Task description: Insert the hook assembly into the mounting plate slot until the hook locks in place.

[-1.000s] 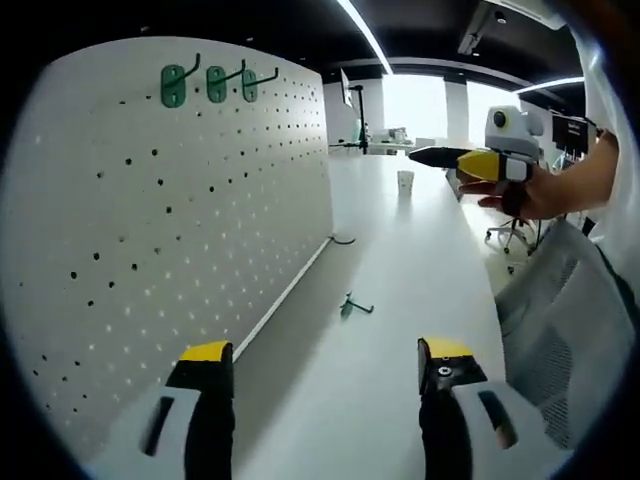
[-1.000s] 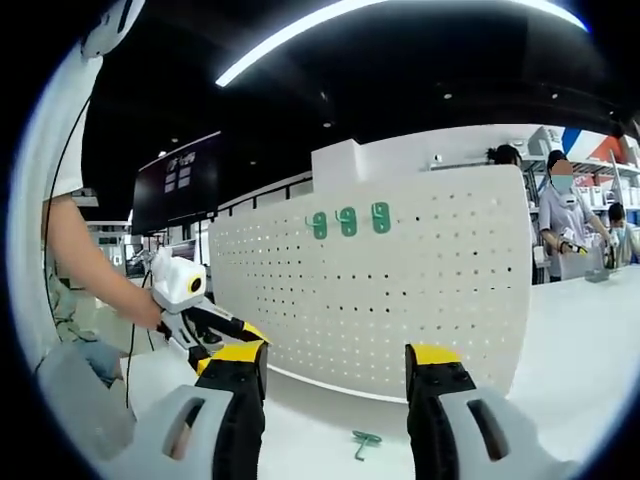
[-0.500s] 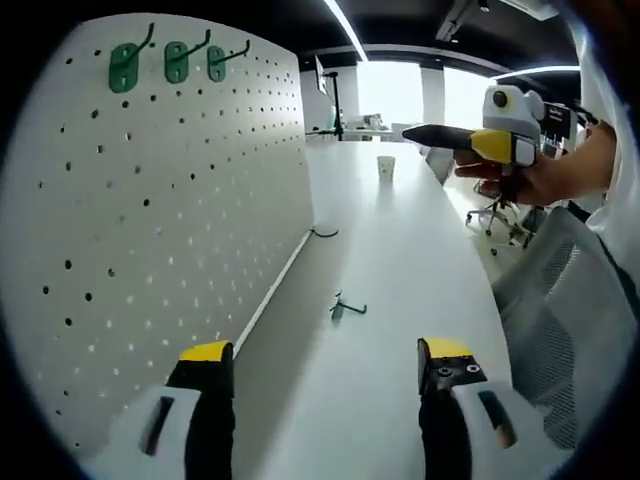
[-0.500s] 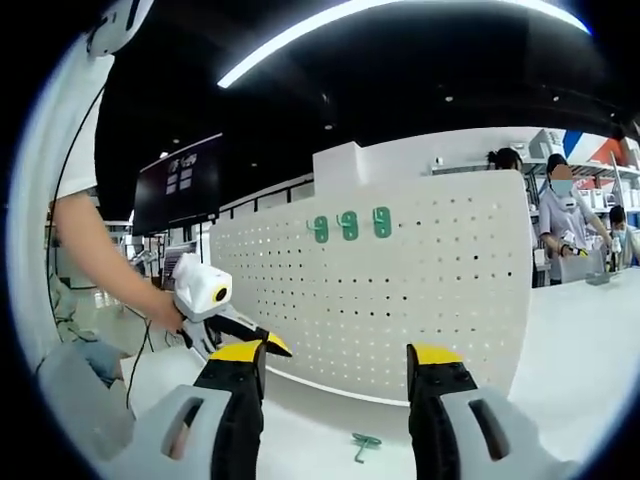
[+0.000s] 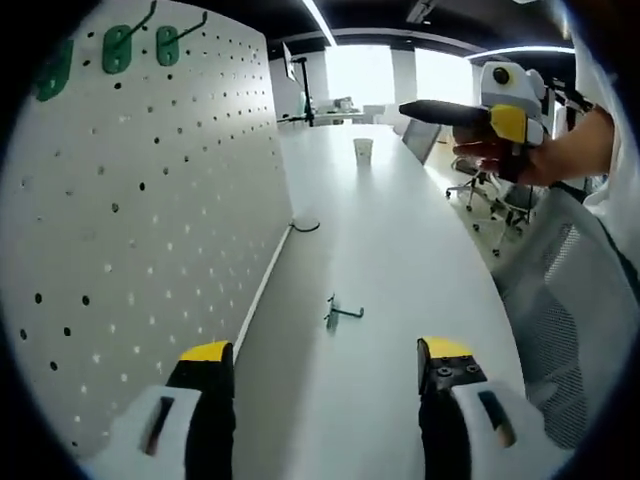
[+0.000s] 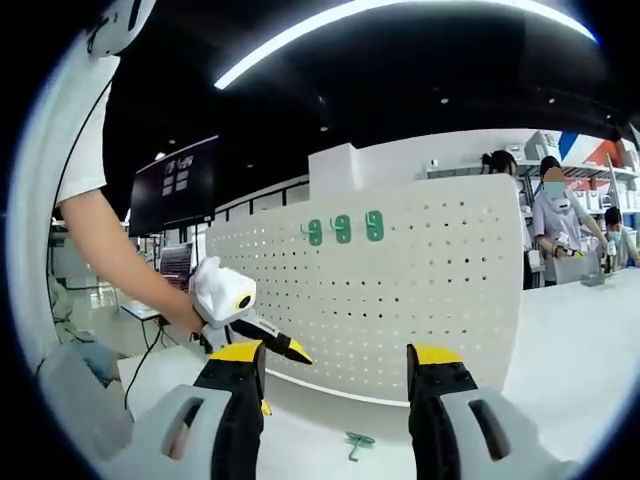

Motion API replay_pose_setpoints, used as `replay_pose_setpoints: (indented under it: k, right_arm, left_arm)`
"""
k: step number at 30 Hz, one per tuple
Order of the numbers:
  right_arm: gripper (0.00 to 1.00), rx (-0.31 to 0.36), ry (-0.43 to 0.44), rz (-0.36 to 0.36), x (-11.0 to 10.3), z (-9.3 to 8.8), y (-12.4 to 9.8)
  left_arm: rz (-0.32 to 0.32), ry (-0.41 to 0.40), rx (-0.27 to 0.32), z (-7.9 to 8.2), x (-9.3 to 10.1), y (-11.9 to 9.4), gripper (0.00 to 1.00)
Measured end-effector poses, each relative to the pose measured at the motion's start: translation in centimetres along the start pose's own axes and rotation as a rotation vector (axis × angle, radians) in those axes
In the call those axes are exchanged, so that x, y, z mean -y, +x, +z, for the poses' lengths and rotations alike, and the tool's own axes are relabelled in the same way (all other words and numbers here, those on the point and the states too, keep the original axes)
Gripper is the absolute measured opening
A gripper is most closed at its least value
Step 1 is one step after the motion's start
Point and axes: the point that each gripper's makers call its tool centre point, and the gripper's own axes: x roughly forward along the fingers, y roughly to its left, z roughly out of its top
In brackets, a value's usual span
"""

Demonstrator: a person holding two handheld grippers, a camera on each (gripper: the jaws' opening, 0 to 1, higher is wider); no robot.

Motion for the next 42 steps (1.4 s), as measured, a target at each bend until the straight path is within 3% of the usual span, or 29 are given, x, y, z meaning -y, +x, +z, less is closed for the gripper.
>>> replay_pose_setpoints:
  k: [26, 32, 35, 42]
  right_arm:
    - [0.54, 0.004, 0.022, -0.039, 0.7, -0.4, -1.1]
    - [0.54, 0.007, 0.027, -0.037, 0.6, -0.4, -1.0]
    - [0.54, 0.008, 0.033, -0.035, 0.6, -0.4, -0.9]
    - [0.54, 0.008, 0.029, -0.038, 0.8, -0.3, -0.8]
  left_arm:
    - [-0.160, 0.161, -0.202, -0.4, 1.2, 5.9, 0.71]
    - [-0.191, 0.187, -0.250, -0.8, 1.3, 7.1, 0.70]
    - [-0.199, 0.257, -0.302, -1.6, 1.3, 7.6, 0.69]
    - [-0.228, 0.271, -0.340, -2.3, 1.7, 8.6, 0.69]
